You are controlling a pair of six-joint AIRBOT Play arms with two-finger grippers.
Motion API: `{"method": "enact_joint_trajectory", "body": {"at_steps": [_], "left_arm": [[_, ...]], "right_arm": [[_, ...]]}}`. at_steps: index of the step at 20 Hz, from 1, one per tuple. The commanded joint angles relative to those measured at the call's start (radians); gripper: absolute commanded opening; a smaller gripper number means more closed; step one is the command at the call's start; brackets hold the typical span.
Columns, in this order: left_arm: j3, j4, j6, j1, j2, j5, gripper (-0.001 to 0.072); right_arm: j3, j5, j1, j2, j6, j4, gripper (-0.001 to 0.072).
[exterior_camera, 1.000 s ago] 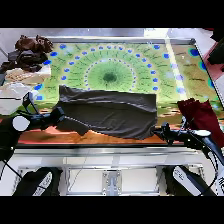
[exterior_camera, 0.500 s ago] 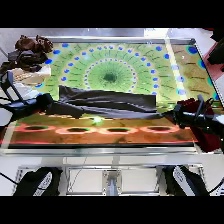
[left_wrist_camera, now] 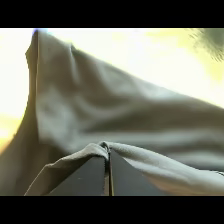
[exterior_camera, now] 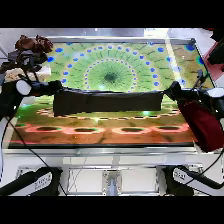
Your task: Fold the shirts.
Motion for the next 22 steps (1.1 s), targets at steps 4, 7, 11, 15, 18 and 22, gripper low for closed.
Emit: {"method": "enact_joint_trajectory", "body": {"at_steps": [4, 7, 11, 15, 18, 22], "left_arm": [[0.236, 0.029, 0.044, -0.008, -0.335, 0.01, 0.0006], [0.236, 0.032, 0.069, -0.017, -0.39, -0.002, 0.0007], [0.236, 0.028, 0.069, -0.024, -0.423, 0.002, 0.0008], [0.299, 0.019, 0.068, -0.016, -0.417, 0.001, 0.0665], [0.394, -0.001, 0.066, -0.019, -0.375, -0.002, 0.0669], [0.467, -0.117, 0.074, -0.041, -0.354, 0.035, 0.0668]], "right_arm": [[0.15, -0.2, 0.08, -0.287, -0.006, -0.014, 0.0031], [0.156, -0.206, 0.08, -0.338, -0.007, -0.032, 0.0031], [0.156, -0.207, 0.082, -0.362, -0.009, -0.059, 0.0034], [0.174, -0.145, 0.052, -0.353, -0.04, -0.08, 0.0377], [0.258, 0.016, -0.026, -0.351, -0.036, -0.174, 0.0387], [0.26, 0.129, -0.068, -0.406, -0.045, -0.22, 0.0418]]}}
